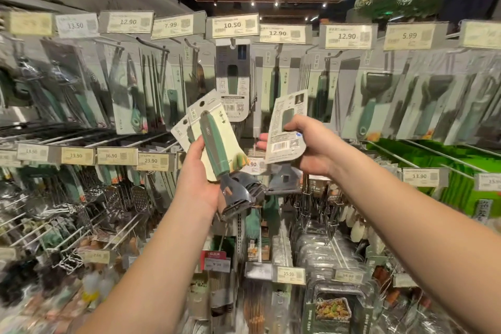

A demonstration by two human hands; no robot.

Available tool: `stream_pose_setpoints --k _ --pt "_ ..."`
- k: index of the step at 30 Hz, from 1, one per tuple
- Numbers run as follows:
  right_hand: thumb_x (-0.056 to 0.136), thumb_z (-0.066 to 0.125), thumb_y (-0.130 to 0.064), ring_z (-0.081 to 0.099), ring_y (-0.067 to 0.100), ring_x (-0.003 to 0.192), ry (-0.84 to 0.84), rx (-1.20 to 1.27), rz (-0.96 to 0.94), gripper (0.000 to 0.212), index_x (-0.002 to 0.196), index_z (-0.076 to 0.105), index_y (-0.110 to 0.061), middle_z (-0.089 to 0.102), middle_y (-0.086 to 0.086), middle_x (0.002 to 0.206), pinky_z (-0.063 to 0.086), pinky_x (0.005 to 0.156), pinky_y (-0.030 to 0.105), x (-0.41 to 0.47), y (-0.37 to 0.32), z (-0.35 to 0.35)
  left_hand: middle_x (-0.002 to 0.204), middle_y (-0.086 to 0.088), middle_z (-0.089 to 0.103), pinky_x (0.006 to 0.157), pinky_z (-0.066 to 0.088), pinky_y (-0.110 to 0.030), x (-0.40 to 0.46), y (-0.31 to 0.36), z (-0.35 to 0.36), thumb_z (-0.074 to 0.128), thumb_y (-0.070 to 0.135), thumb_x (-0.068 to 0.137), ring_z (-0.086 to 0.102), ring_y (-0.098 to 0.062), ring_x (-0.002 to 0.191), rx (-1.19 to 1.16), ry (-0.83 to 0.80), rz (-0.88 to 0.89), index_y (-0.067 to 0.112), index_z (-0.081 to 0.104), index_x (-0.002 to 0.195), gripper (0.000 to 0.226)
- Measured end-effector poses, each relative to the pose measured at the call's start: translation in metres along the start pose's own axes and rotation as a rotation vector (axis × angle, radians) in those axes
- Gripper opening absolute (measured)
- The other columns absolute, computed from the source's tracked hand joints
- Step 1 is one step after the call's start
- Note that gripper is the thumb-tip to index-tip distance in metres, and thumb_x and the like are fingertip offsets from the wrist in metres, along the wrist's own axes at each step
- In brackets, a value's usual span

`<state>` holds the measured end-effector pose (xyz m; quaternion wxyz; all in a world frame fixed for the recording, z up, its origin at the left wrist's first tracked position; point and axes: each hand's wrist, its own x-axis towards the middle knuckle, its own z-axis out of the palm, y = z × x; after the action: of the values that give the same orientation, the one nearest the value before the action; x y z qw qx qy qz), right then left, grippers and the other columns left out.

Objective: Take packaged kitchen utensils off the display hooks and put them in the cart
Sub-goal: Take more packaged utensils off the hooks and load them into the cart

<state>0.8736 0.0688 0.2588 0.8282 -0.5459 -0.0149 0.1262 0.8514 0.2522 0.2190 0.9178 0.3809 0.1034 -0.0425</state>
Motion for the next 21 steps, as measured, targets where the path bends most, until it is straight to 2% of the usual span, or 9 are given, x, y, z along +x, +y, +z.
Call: stream_pose_setpoints --k 3,5,8,10,13,14,16,19,21 --pt "0.099 0.043 -0.018 0.071 0.031 0.083 0.053 -0.015 -0.051 0.047 0.144 0.036 -0.005 0.067 0.025 0.108 0.062 0.068 0.046 0.002 -0.008 -0.002 0.084 -0.014 0.071 0.066 0.055 -0.038 0.003 0.006 -0.002 0.064 0.045 0.092 0.066 -0.024 0.054 0.009 -0.004 0.016 0.013 0.071 0.101 0.034" --pt "0.098 0.049 -0.032 0.064 0.026 0.079 0.095 -0.057 -0.062 0.05 0.137 0.042 -0.002 0.061 0.019 0.106 0.06 0.071 0.047 0.007 -0.012 -0.003 0.075 -0.013 0.071 0.063 0.054 -0.036 0.003 0.009 -0.002 0.063 0.045 0.092 0.065 -0.023 0.052 0.003 -0.011 0.011 0.013 0.07 0.093 0.032" --pt "0.097 0.045 -0.049 0.057 0.021 0.074 0.176 -0.12 -0.098 0.053 0.123 0.051 -0.002 0.056 0.015 0.099 0.053 0.068 0.038 0.015 -0.013 -0.003 0.065 -0.014 0.07 0.065 0.052 -0.036 0.005 0.011 -0.003 0.064 0.044 0.092 0.064 -0.024 0.051 -0.016 -0.018 -0.006 0.013 0.069 0.09 0.031" --pt "0.098 0.039 -0.054 0.056 0.022 0.08 0.216 -0.183 -0.139 0.053 0.116 0.053 -0.006 0.056 0.016 0.102 0.05 0.068 0.036 0.018 -0.012 -0.002 0.066 -0.015 0.07 0.066 0.051 -0.037 0.005 0.013 -0.004 0.064 0.044 0.093 0.064 -0.025 0.051 -0.014 -0.023 -0.013 0.012 0.068 0.09 0.032" --pt "0.099 0.035 -0.056 0.059 0.027 0.097 0.273 -0.304 -0.178 0.049 0.116 0.05 -0.013 0.059 0.016 0.11 0.055 0.072 0.039 0.025 -0.011 -0.003 0.073 -0.015 0.071 0.066 0.053 -0.038 0.006 0.016 -0.005 0.064 0.043 0.093 0.065 -0.025 0.053 -0.003 -0.031 -0.011 0.012 0.069 0.092 0.031" --pt "0.1 0.033 -0.055 0.059 0.026 0.098 0.291 -0.369 -0.204 0.046 0.12 0.045 -0.015 0.058 0.014 0.109 0.056 0.073 0.04 0.027 -0.01 -0.003 0.076 -0.015 0.071 0.065 0.054 -0.037 0.007 0.017 -0.006 0.064 0.043 0.093 0.066 -0.025 0.054 0.002 -0.03 -0.013 0.013 0.07 0.092 0.031" --pt "0.103 0.032 -0.053 0.057 0.02 0.086 0.34 -0.594 -0.299 0.046 0.131 0.035 -0.016 0.054 0.006 0.099 0.053 0.07 0.037 0.03 -0.011 -0.003 0.079 -0.015 0.071 0.06 0.055 -0.035 0.007 0.019 -0.007 0.065 0.043 0.092 0.065 -0.026 0.056 0.016 -0.031 -0.025 0.014 0.07 0.091 0.03" --pt "0.1 0.04 -0.059 0.056 0.012 0.069 0.448 -0.924 -0.457 0.046 0.124 0.029 -0.021 0.056 -0.003 0.087 0.043 0.06 0.03 0.033 -0.013 -0.002 0.069 -0.014 0.071 0.05 0.055 -0.031 0.005 0.022 -0.005 0.066 0.043 0.091 0.062 -0.025 0.051 0.042 -0.007 -0.026 0.015 0.069 0.085 0.029" --pt "0.093 0.048 -0.066 0.058 0.011 0.067 0.517 -1.05 -0.524 0.061 0.129 0.031 -0.019 0.06 -0.004 0.093 0.042 0.058 0.03 0.039 -0.016 0.0 0.077 -0.015 0.07 0.046 0.055 -0.033 0.004 0.024 -0.005 0.066 0.044 0.091 0.062 -0.024 0.052 0.056 -0.011 -0.037 0.017 0.067 0.088 0.027"
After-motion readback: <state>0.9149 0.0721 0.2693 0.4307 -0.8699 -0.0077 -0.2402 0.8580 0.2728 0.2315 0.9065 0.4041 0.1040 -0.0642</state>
